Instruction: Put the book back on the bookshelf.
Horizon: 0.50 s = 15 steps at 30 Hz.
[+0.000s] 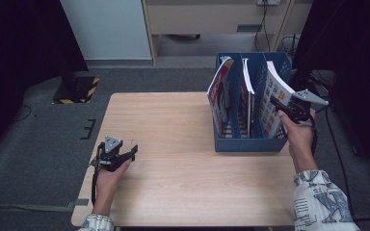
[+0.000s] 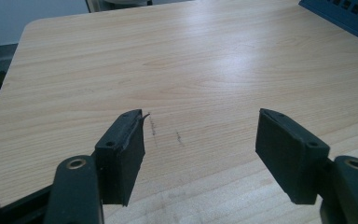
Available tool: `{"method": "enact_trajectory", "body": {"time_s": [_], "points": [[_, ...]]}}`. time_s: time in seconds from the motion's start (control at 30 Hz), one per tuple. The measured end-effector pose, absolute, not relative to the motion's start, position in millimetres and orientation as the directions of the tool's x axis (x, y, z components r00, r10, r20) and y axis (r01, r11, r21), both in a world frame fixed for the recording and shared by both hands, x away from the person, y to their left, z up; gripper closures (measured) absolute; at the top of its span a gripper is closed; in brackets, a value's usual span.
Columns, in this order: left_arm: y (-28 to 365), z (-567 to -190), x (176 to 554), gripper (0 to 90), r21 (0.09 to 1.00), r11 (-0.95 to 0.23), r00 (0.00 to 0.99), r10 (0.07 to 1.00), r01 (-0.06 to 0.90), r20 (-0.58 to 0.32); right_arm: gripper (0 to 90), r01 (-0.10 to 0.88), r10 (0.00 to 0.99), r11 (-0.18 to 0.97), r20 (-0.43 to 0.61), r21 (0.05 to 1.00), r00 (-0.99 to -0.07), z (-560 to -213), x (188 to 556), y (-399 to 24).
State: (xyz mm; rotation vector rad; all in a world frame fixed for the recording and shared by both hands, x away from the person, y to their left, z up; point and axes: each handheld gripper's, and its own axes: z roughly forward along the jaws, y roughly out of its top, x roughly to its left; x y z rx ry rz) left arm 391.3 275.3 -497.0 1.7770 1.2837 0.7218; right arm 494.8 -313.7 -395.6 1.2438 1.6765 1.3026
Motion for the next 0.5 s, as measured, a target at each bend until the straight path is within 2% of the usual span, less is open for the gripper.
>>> {"method": "enact_trajectory", "body": {"time_s": [0.5], "points": [[274.6, -497.0, 391.6, 32.4, 0.861, -0.157, 0.321, 0.947, 0.484, -0.008, 72.1, 0.277, 0.937, 0.050, 0.051, 0.960, -0.346, -391.6, 493.4, -317.1]]}}
